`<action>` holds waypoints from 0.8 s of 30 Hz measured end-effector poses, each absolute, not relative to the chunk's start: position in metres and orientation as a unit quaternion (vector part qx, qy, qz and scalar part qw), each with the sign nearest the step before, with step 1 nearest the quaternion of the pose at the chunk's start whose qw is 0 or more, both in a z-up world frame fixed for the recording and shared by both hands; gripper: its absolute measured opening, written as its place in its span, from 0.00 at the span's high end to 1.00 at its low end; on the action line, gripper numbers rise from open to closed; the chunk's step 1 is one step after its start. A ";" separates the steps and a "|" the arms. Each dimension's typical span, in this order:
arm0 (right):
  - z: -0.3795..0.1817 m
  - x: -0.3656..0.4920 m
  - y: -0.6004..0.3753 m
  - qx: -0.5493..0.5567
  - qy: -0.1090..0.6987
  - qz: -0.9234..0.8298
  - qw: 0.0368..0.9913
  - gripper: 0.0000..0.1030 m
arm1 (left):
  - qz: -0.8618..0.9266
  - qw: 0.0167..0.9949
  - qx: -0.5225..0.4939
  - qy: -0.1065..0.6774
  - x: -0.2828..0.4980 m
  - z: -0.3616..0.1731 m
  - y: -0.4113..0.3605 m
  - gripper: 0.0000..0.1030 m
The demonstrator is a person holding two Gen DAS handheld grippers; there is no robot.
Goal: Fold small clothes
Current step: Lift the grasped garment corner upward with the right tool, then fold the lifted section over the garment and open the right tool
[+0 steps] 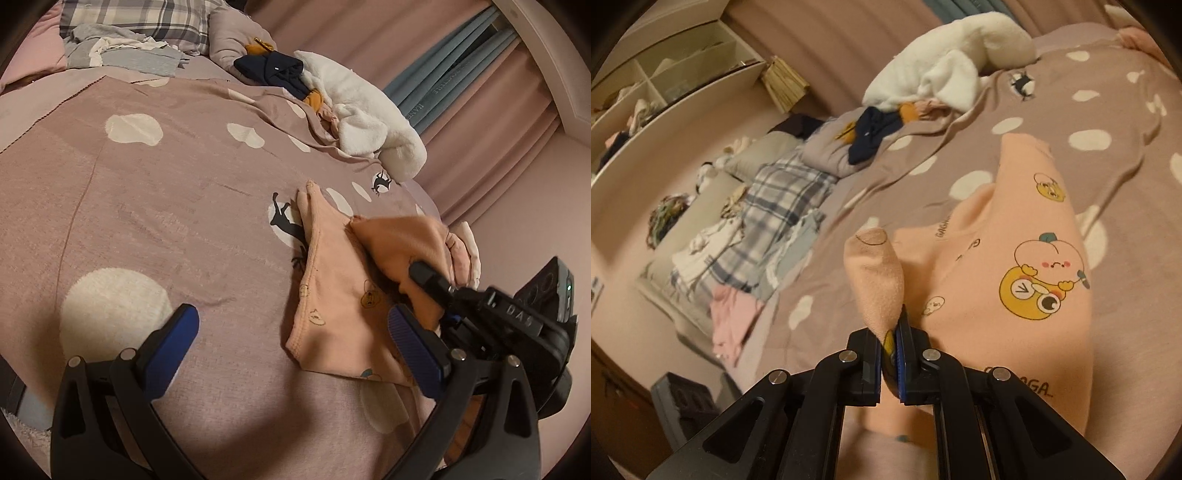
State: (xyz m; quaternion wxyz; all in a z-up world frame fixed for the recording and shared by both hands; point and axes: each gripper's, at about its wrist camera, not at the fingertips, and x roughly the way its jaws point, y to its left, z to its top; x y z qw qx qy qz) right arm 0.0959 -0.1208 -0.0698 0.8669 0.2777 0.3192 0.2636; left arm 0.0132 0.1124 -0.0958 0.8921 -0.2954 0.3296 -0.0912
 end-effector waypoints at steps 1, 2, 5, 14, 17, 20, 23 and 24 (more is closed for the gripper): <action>-0.067 0.096 -0.121 0.278 0.315 0.266 0.868 0.92 | -0.091 0.892 -0.294 0.330 0.012 -0.096 0.113 0.01; -0.064 0.096 -0.123 0.278 0.308 0.264 0.871 0.92 | -0.091 0.893 -0.291 0.331 0.012 -0.095 0.112 0.01; -0.052 0.101 -0.132 0.305 0.287 0.264 0.869 0.92 | -0.089 0.894 -0.286 0.332 0.010 -0.095 0.114 0.01; -0.043 0.084 -0.119 0.278 0.281 0.327 0.859 0.92 | -0.082 0.887 -0.318 0.325 0.008 -0.096 0.132 0.01; -0.062 0.070 -0.088 0.170 0.331 0.327 0.868 0.92 | -0.077 0.887 -0.320 0.323 0.006 -0.095 0.136 0.01; -0.081 0.067 -0.070 0.107 0.365 0.300 0.875 0.92 | -0.074 0.886 -0.327 0.321 0.005 -0.095 0.140 0.01; -0.088 0.069 -0.069 0.118 0.383 0.312 0.861 0.89 | -0.073 0.884 -0.328 0.324 0.004 -0.095 0.142 0.01; -0.085 0.069 -0.070 0.123 0.382 0.318 0.859 0.88 | -0.072 0.885 -0.327 0.324 0.003 -0.095 0.142 0.01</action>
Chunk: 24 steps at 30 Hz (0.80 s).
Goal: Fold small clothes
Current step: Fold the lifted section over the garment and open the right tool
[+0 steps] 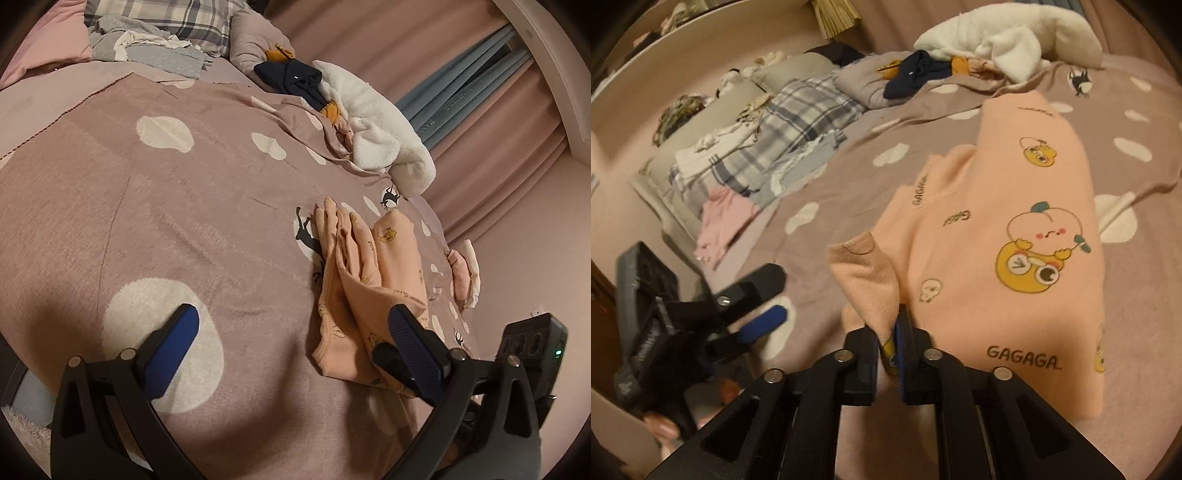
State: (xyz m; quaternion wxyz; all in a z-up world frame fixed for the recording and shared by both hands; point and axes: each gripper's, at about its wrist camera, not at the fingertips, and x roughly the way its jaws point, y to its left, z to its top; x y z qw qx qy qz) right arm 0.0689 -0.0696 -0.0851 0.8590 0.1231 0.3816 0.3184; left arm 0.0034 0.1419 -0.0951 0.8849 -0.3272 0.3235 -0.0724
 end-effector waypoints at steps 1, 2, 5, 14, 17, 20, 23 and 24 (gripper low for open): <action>-0.082 0.068 -0.072 0.122 0.379 0.324 0.858 0.87 | -0.071 0.885 -0.326 0.324 0.004 -0.095 0.142 0.01; -0.077 0.066 -0.070 0.108 0.377 0.332 0.858 0.85 | -0.070 0.885 -0.325 0.325 0.004 -0.095 0.141 0.01; -0.068 0.058 -0.069 0.076 0.377 0.358 0.851 0.70 | -0.069 0.885 -0.323 0.327 0.006 -0.095 0.141 0.01; -0.047 0.071 -0.084 0.080 0.350 0.333 0.872 0.47 | -0.071 0.882 -0.327 0.331 0.008 -0.099 0.144 0.01; -0.045 0.124 -0.106 0.171 0.377 0.321 0.852 0.42 | -0.068 0.884 -0.322 0.331 0.009 -0.098 0.142 0.01; -0.061 0.186 -0.127 0.287 0.427 0.321 0.795 0.42 | -0.064 0.886 -0.317 0.332 0.012 -0.098 0.141 0.01; -0.070 0.203 -0.141 0.259 0.443 0.212 0.832 0.43 | -0.059 0.888 -0.309 0.335 0.014 -0.099 0.139 0.01; -0.072 0.202 -0.145 0.244 0.434 0.192 0.846 0.44 | -0.058 0.889 -0.307 0.335 0.014 -0.099 0.139 0.01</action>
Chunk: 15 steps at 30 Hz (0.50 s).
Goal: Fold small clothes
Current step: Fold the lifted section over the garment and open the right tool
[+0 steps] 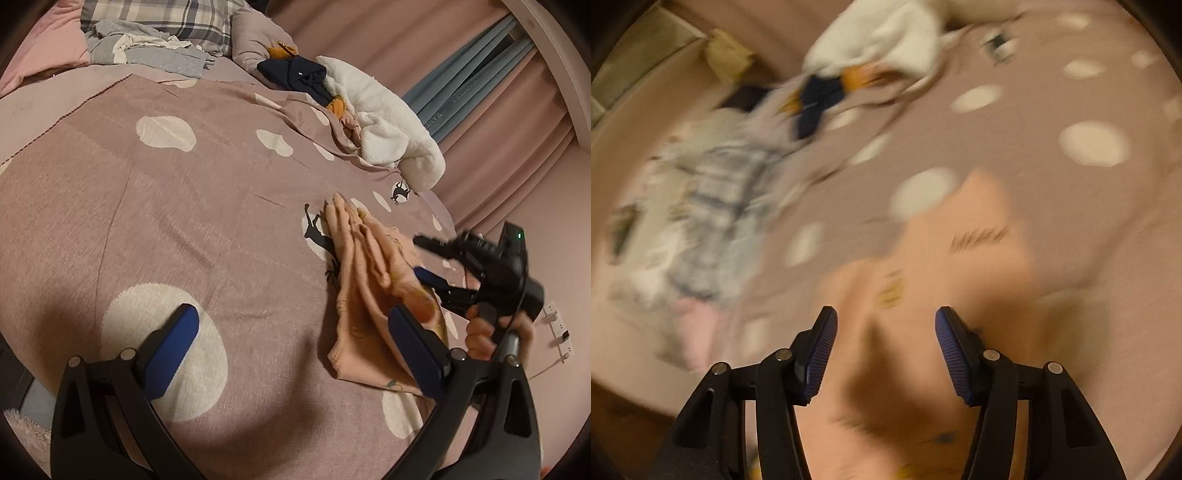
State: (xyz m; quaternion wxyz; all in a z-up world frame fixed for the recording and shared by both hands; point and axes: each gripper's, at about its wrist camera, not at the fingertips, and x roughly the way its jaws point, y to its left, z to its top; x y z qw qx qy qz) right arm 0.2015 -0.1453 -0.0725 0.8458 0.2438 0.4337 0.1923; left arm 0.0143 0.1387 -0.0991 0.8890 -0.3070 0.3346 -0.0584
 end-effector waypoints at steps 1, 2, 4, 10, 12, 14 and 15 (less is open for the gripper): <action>-0.077 0.198 -0.151 0.231 0.426 0.183 0.855 0.44 | -0.058 0.889 -0.306 0.335 0.015 -0.099 0.139 0.01; -0.082 0.195 -0.155 0.224 0.428 0.177 0.857 0.49 | -0.056 0.889 -0.306 0.335 0.016 -0.099 0.139 0.01; -0.091 0.190 -0.164 0.214 0.440 0.158 0.858 0.65 | -0.052 0.887 -0.314 0.334 0.017 -0.101 0.140 0.01; -0.059 0.185 -0.155 0.184 0.427 0.151 0.872 0.70 | -0.054 0.886 -0.317 0.333 0.016 -0.100 0.137 0.01; -0.050 0.188 -0.140 0.172 0.427 0.180 0.870 0.70 | -0.054 0.887 -0.314 0.334 0.016 -0.100 0.136 0.01; -0.044 0.191 -0.108 0.130 0.430 0.195 0.872 0.70 | -0.053 0.886 -0.318 0.335 0.016 -0.101 0.137 0.01; -0.045 0.190 -0.099 0.113 0.432 0.195 0.873 0.70 | -0.054 0.884 -0.321 0.335 0.017 -0.101 0.138 0.01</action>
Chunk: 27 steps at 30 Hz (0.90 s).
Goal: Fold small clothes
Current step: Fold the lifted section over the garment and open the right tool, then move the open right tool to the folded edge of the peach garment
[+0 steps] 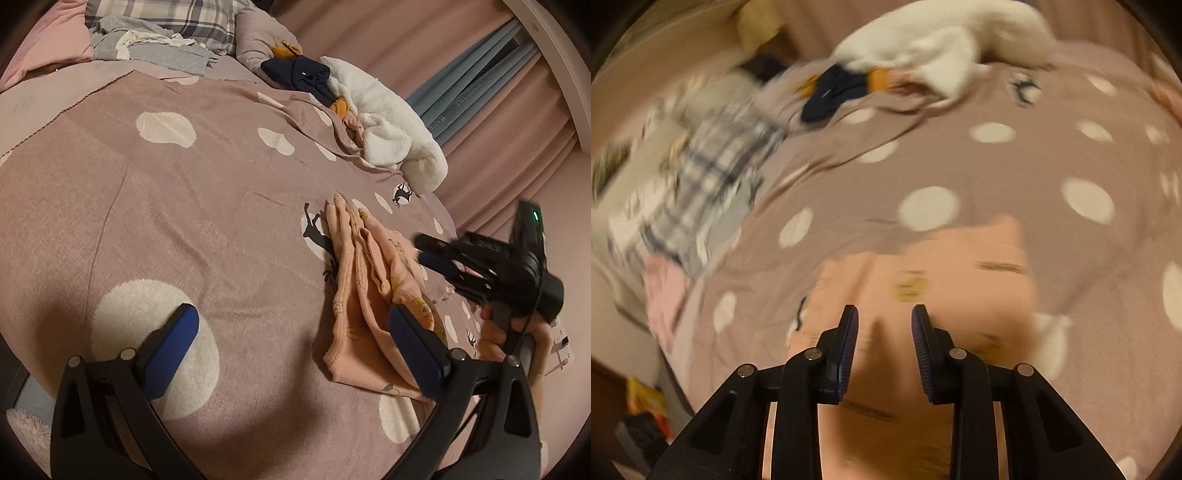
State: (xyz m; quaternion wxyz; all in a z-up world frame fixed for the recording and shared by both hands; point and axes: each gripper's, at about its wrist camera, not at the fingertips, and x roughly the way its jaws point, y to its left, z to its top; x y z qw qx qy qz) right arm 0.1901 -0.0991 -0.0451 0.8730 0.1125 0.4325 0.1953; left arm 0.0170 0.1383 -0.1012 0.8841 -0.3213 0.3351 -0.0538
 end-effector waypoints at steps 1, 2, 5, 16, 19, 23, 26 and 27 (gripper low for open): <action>-0.047 0.192 -0.082 0.093 0.440 0.201 0.870 0.70 | -0.055 0.883 -0.325 0.335 0.017 -0.102 0.139 0.01; -0.051 0.194 -0.073 0.087 0.446 0.209 0.866 0.70 | -0.056 0.882 -0.327 0.335 0.017 -0.102 0.139 0.01; -0.064 0.198 -0.051 0.071 0.470 0.212 0.854 0.70 | -0.064 0.879 -0.331 0.337 0.017 -0.102 0.142 0.01; -0.048 0.202 -0.065 0.142 0.418 0.221 0.869 0.94 | -0.075 0.878 -0.324 0.343 0.016 -0.100 0.141 0.01; -0.045 0.200 -0.056 0.159 0.408 0.249 0.864 0.94 | -0.076 0.877 -0.326 0.344 0.015 -0.101 0.142 0.01; -0.071 0.203 -0.037 0.175 0.466 0.288 0.818 0.90 | -0.078 0.874 -0.337 0.342 0.014 -0.102 0.145 0.01; -0.094 0.204 -0.025 0.213 0.498 0.327 0.774 0.83 | -0.076 0.876 -0.332 0.342 0.013 -0.102 0.143 0.01; -0.094 0.201 -0.020 0.200 0.495 0.325 0.780 0.84 | -0.076 0.877 -0.329 0.342 0.013 -0.102 0.143 0.01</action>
